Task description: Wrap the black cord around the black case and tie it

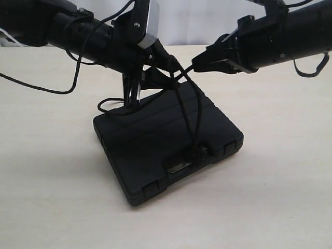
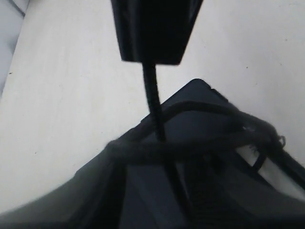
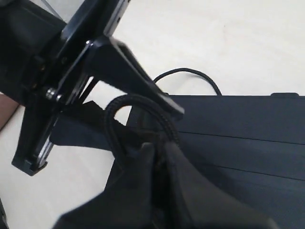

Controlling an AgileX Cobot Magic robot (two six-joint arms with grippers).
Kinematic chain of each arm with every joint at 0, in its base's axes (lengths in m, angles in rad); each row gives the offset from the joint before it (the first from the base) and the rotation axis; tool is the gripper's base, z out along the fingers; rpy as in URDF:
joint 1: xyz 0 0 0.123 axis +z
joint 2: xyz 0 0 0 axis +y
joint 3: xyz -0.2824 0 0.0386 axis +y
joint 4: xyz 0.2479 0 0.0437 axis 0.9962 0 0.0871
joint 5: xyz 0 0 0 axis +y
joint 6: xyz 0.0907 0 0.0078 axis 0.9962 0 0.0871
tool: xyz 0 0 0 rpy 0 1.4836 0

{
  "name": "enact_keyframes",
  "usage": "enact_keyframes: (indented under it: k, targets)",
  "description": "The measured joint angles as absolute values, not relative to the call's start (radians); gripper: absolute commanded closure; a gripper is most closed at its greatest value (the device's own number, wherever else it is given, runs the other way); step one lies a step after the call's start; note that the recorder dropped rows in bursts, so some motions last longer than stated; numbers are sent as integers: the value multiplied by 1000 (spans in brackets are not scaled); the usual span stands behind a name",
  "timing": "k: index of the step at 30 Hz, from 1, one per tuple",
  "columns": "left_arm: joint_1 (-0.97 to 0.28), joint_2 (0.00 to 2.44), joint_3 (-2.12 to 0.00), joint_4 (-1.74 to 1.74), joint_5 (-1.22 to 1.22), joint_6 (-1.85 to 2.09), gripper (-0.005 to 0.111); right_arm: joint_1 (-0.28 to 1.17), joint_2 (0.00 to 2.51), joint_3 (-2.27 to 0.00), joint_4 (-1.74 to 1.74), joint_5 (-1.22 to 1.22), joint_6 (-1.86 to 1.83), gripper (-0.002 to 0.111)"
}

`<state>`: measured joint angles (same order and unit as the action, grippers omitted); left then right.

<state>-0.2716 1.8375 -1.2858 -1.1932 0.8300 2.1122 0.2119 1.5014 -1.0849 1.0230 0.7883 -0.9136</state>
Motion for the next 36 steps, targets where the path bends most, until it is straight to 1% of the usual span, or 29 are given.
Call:
enact_keyframes:
  k: [2,7,14,18,25,31,34,36]
  targets:
    - [-270,1825,-1286,-1144,771,2112,51,212,1484,-1085,1023,780,-916,104]
    - [-245,1773,-1286,-991,663,2019,51,212,1435,-1085,1023,745,-916,104]
    - [-233,1654,-1286,-962,645,1994,52,212,1398,-1085,1023,694,-920,104]
    - [-233,1614,-1286,-1003,714,1993,52,212,1394,-1085,1023,675,-920,104]
    - [-245,1661,-1286,-1048,801,1993,52,212,1394,-1087,1023,669,-920,104]
    - [-291,1749,-1286,-1074,774,1993,52,212,1394,-1087,1023,671,-920,104]
    - [-294,1777,-1286,-1074,763,1993,52,212,1394,-1087,1023,671,-920,104]
    - [-294,1791,-1286,-1074,749,1993,55,212,1394,-1087,1023,671,-920,104]
